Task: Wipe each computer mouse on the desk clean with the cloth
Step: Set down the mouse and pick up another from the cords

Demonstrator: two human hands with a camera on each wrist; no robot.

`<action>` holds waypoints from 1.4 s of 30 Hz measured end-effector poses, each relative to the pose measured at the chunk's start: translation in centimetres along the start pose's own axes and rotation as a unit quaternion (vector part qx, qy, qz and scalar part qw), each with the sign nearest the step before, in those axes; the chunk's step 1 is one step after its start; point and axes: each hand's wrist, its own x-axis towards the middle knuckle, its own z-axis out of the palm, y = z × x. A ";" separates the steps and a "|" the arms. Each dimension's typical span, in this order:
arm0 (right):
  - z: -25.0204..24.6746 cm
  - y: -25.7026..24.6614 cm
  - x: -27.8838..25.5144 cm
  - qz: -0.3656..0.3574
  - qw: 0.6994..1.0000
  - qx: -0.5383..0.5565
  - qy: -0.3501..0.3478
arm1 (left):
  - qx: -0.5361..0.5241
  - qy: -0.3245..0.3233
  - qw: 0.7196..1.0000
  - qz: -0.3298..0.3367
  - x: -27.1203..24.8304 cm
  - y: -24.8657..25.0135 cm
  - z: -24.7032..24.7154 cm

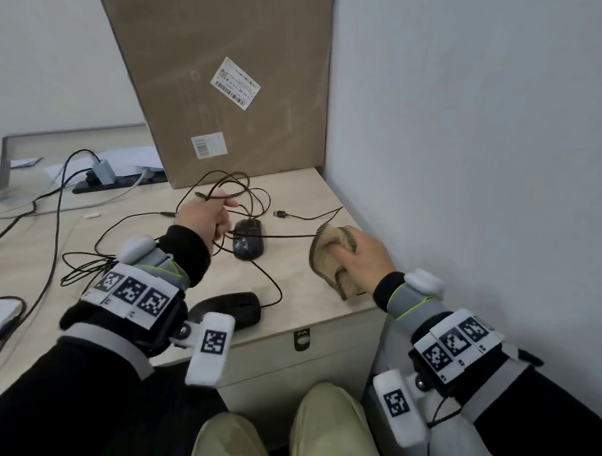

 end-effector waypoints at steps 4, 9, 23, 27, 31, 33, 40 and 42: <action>-2.0 0.8 1.1 0.037 0.997 0.031 0.059 | 0.317 0.068 0.941 0.098 0.1 0.0 -1.4; -2.3 -0.1 1.8 0.062 0.987 0.097 0.112 | 0.595 0.041 0.788 0.156 -0.9 -0.2 -0.9; 1.5 -3.9 -0.4 -0.054 0.998 -0.018 0.012 | 0.310 -0.090 0.941 0.105 -1.2 -2.5 5.3; 1.7 -4.1 -1.1 -0.080 0.995 -0.031 -0.047 | 0.196 -0.110 0.970 0.095 -1.1 -2.5 5.4; 2.0 -4.0 -1.2 -0.093 0.992 -0.066 -0.049 | -0.006 -0.050 0.999 0.003 -0.6 -2.2 4.9; 1.9 -3.2 -1.1 -0.079 0.992 -0.084 -0.051 | -0.175 -0.054 0.983 -0.027 -0.3 -1.5 4.2; -1.3 1.0 -0.2 0.036 0.995 -0.093 0.008 | -0.059 0.028 0.998 0.025 1.3 0.5 -0.7; -2.1 1.9 0.3 0.072 0.996 -0.048 0.036 | 0.150 0.045 0.982 0.104 1.7 0.5 -2.0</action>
